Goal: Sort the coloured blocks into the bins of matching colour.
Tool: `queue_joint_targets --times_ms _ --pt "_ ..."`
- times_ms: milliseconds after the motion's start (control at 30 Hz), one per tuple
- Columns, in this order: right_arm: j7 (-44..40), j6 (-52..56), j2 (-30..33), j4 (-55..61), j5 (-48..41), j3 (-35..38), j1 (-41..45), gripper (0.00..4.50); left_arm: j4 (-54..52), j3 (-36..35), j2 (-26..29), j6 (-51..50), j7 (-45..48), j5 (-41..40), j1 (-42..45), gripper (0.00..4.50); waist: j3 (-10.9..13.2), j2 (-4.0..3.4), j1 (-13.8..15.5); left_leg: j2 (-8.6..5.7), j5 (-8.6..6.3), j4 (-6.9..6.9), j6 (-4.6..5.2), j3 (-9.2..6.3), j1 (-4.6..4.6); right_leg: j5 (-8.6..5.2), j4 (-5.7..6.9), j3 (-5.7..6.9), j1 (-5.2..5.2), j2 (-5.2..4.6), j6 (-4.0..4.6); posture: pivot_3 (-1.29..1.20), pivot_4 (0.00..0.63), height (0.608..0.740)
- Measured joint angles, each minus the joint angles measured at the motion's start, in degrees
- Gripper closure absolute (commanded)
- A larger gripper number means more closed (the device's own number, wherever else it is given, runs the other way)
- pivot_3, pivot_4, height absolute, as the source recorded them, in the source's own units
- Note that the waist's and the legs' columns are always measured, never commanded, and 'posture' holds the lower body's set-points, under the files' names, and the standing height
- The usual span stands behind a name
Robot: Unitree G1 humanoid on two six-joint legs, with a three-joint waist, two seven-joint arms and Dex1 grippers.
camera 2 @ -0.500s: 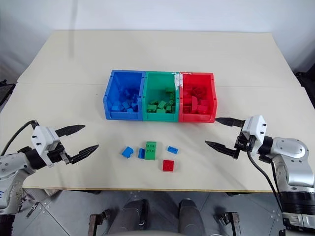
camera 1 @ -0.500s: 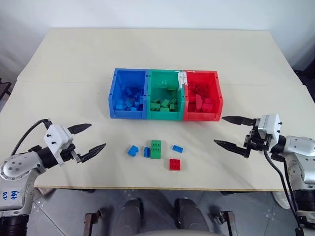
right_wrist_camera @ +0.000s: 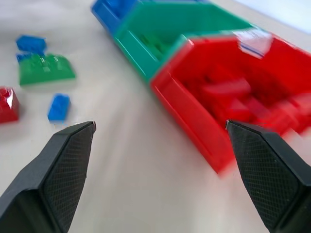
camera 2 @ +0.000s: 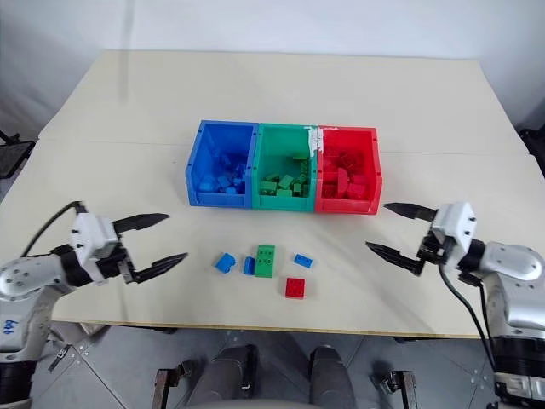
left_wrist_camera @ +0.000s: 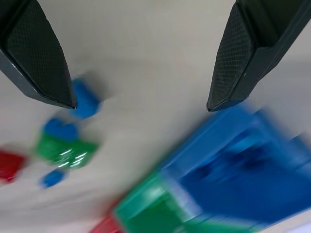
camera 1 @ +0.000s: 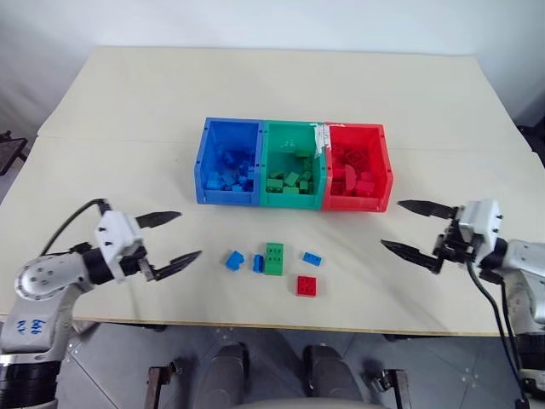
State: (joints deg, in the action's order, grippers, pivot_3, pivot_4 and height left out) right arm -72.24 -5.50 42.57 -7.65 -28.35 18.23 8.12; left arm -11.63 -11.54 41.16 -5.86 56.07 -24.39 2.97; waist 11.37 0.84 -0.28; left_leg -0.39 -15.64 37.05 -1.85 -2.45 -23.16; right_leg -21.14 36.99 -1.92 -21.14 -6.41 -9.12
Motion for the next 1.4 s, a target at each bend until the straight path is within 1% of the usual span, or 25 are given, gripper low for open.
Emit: queue_joint_targets --times_ms 133,233,300,467,567,700,800,867,1033,1200,1233,1267,1400 --pt "-1.43 -2.42 0.86 -1.81 -0.50 3.27 -4.14 0.00 -1.44 3.05 -0.30 -0.23 1.90 -0.46 2.03 0.01 0.00 0.00 -0.01 0.01 0.01 -0.02 -0.01 0.01 0.03 0.00 -0.01 -0.01 0.02 0.03 0.00 0.00 0.150 0.740" --pt "-2.46 -3.49 0.86 -1.83 -0.43 3.28 -5.44 0.00 -1.25 3.75 -0.48 -0.51 2.89 -0.90 2.62 0.01 0.00 -0.01 -0.48 0.04 0.01 -0.01 -0.02 0.04 0.04 0.00 0.00 -0.03 0.02 0.07 0.00 0.00 0.150 0.740" --pt "-3.48 -3.25 0.88 -1.15 -0.36 1.81 -5.00 0.00 -0.71 3.63 -0.48 -0.33 3.32 -0.89 2.81 0.01 0.00 -0.01 -0.84 0.05 0.02 0.00 -0.04 0.02 0.07 0.00 0.01 -0.03 0.04 0.11 0.00 0.00 0.150 0.740" --pt "-5.08 4.94 1.71 6.38 -0.34 -7.54 0.31 0.00 1.54 2.09 -0.06 1.21 4.02 -0.86 1.24 0.01 0.00 -0.03 -1.66 0.12 0.03 -0.02 -0.06 0.02 0.08 0.00 0.06 -0.06 -0.03 0.11 0.00 0.00 0.150 0.740" --pt "-5.26 10.38 1.72 10.60 0.47 -14.25 5.09 0.00 2.00 0.52 0.49 1.67 4.72 -0.92 -0.85 0.01 0.00 -0.03 -1.31 0.11 0.04 -0.02 -0.06 -0.03 0.05 0.00 0.05 -0.03 -0.07 0.09 0.01 0.00 0.150 0.740" --pt "-5.33 14.52 -0.65 13.20 1.96 -22.25 9.52 0.00 2.88 -2.81 0.67 2.17 5.01 -0.98 -5.50 0.01 0.00 -0.03 -0.96 0.02 0.02 0.00 -0.03 -0.08 -0.03 0.00 0.00 0.01 -0.07 -0.04 0.01 0.00 0.150 0.740" --pt "-5.32 15.82 -1.56 14.41 3.65 -26.22 11.40 0.00 2.69 -5.71 0.68 2.84 4.62 -0.99 -9.05 0.01 -0.01 -0.02 -0.79 0.01 -0.01 0.00 -0.02 -0.07 -0.03 0.00 -0.03 0.01 -0.07 -0.05 0.01 0.00 0.150 0.740" --pt "-5.13 16.95 -2.64 14.98 5.14 -29.30 12.34 0.00 2.60 -8.19 0.74 2.86 4.68 -1.03 -13.33 0.01 -0.02 0.00 -1.02 0.04 -0.02 -0.06 -0.04 -0.08 -0.02 -0.01 -0.05 0.01 -0.10 -0.03 0.02 0.00 0.150 0.740" --pt "-4.49 17.03 -4.07 15.04 8.72 -34.14 12.16 0.00 -1.17 -10.40 0.72 2.63 5.25 -1.08 -21.85 0.01 -0.02 0.00 -1.19 0.04 -0.04 -0.06 -0.04 -0.06 -0.06 -0.01 -0.06 0.00 -0.15 -0.04 0.04 0.00 0.150 0.740" --pt "-4.51 11.35 -6.43 10.70 13.14 -36.86 11.99 0.00 -4.25 -11.16 0.50 2.05 4.52 -1.77 -23.19 0.01 -0.04 0.03 -0.97 0.05 -0.10 -0.05 0.06 -0.08 -0.02 0.01 -0.06 0.03 -0.07 -0.04 0.08 0.00 0.150 0.740" --pt "-4.46 9.63 -7.13 9.11 13.91 -37.25 12.14 0.40 -4.83 -11.26 0.62 1.53 4.50 -2.27 -23.31 0.00 -0.04 0.03 -1.12 0.05 -0.10 -0.06 0.05 -0.08 -0.02 0.01 -0.06 0.04 -0.07 -0.02 0.08 0.00 0.150 0.740" --pt "-4.46 8.49 -7.59 8.45 14.49 -37.63 12.35 0.61 -5.43 -11.34 0.64 1.17 4.50 -2.40 -23.39 0.00 -0.04 0.03 -1.21 0.06 -0.10 -0.08 0.05 -0.08 -0.02 0.01 -0.06 0.03 -0.08 -0.01 0.08 0.00 0.150 0.740" --pt "-4.50 4.82 -8.46 5.81 15.89 -38.01 13.00 1.98 -5.96 -11.73 1.46 0.32 4.49 -2.53 -23.05 0.00 -0.04 0.03 -1.28 0.07 -0.06 -0.09 -0.06 -0.07 -0.02 0.01 -0.06 0.04 -0.11 0.02 0.08 0.00 0.150 0.740"
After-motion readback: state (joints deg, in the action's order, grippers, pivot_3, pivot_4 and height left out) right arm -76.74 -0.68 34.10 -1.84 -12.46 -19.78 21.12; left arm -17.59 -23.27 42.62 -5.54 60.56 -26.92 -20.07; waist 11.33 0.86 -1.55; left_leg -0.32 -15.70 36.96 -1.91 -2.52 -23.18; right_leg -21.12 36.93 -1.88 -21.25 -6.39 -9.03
